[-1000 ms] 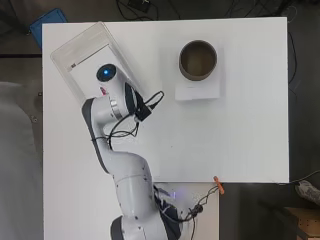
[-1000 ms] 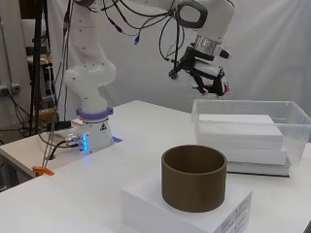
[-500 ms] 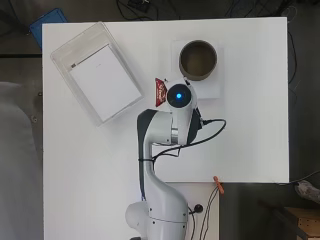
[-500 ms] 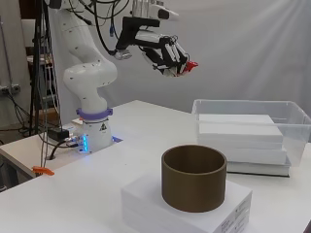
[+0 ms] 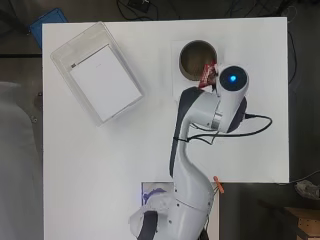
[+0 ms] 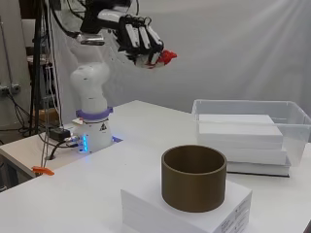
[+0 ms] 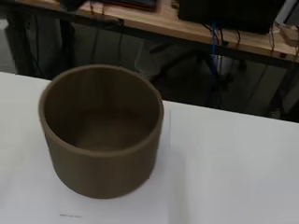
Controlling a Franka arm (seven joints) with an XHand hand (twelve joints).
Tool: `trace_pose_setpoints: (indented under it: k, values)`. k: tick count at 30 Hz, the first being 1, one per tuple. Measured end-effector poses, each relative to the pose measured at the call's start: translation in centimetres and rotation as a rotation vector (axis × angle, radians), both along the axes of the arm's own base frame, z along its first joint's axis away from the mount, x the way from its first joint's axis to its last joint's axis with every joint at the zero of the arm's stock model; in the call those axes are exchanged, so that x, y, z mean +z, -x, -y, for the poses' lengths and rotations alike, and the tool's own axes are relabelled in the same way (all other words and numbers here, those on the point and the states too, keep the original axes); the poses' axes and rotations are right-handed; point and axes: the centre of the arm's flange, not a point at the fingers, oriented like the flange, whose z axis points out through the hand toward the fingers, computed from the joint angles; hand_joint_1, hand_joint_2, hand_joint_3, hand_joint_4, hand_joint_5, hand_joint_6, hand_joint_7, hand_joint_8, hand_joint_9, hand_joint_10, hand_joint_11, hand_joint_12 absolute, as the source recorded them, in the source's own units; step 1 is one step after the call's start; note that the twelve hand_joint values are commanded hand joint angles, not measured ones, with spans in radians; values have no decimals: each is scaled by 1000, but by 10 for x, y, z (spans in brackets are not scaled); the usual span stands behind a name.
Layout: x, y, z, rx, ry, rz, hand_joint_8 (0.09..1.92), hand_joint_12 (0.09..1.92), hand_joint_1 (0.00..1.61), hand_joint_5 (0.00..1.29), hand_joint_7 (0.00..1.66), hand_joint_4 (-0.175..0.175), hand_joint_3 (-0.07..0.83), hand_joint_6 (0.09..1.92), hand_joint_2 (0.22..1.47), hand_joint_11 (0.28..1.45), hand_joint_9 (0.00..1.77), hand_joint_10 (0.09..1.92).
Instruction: Teleoperate dual arm-hand system to remove items from a box
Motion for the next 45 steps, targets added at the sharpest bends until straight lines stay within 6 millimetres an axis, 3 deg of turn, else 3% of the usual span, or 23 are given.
trace_pose_setpoints:
  k: [3,4,7,9,11,12,14,18,19,21,23,29,30,31,32,33,35,38,40,42,43,45]
  values:
    - [10,-33,-64,150,-99,38,1898,1920,869,689,982,175,1,1413,1272,980,1283,1920]
    - [12,-38,-68,148,-109,35,1903,1920,869,690,987,175,0,1413,1272,982,1287,1920]
    - [-2,-54,-47,114,-123,5,1920,1920,868,690,1007,175,0,1412,1272,993,1320,1920]
    - [-39,-77,-30,99,-147,-47,1920,1920,868,690,1033,175,0,1412,1272,1013,1358,1920]
    - [-91,-102,-30,97,-168,-126,1920,1920,866,688,1102,175,0,1416,1273,1077,1437,1920]
    - [-102,-106,-29,88,-155,-147,1920,1920,866,688,1126,175,0,1415,1273,1095,1459,1920]
    - [-110,-104,-14,49,-116,-166,1920,1920,869,693,1145,175,-1,1408,1270,1100,1470,1920]
    - [-126,-81,44,-68,-52,-201,1920,1913,875,703,1124,175,-1,1393,1264,1044,1426,1920]
    - [-131,-79,51,-84,-53,-212,1920,1908,876,704,1118,175,-1,1392,1263,1009,1403,1920]
    - [-140,-84,51,-84,-50,-225,1920,1898,875,703,1090,175,0,1394,1264,935,1346,1920]
    - [-148,-94,47,-74,-39,-236,1920,1904,869,693,1068,175,1,1408,1269,937,1329,1920]
    - [-162,-147,22,-71,-79,-243,1920,1914,874,688,993,174,-2,1416,1274,939,1291,1920]
    - [-168,-156,20,-55,-93,-243,1422,1522,671,447,826,116,-14,935,1133,792,1093,1505]
    - [-176,-164,15,-39,-104,-249,827,997,422,247,502,80,-29,521,924,601,667,975]
    - [-181,-168,11,-33,-106,-260,434,582,266,126,269,59,-24,267,785,507,392,588]
    - [-185,-170,8,-31,-106,-273,214,314,184,61,134,44,-15,130,713,473,258,343]
    - [-185,-168,9,-34,-105,-281,87,87,68,12,37,31,-4,87,671,442,178,124]
    - [-192,-162,28,-60,-99,-315,87,87,7,0,77,32,2,87,686,420,209,87]
    - [-194,-166,29,-86,-90,-352,87,87,1,12,103,35,13,87,718,401,221,87]
    - [-170,-179,7,-84,-84,-332,87,87,0,29,115,34,22,87,754,393,221,87]
    - [-146,-190,-17,-65,-84,-280,87,87,0,34,116,33,26,87,768,390,217,87]
    - [-115,-200,-49,-33,-90,-207,87,87,0,43,117,28,27,87,785,393,219,87]
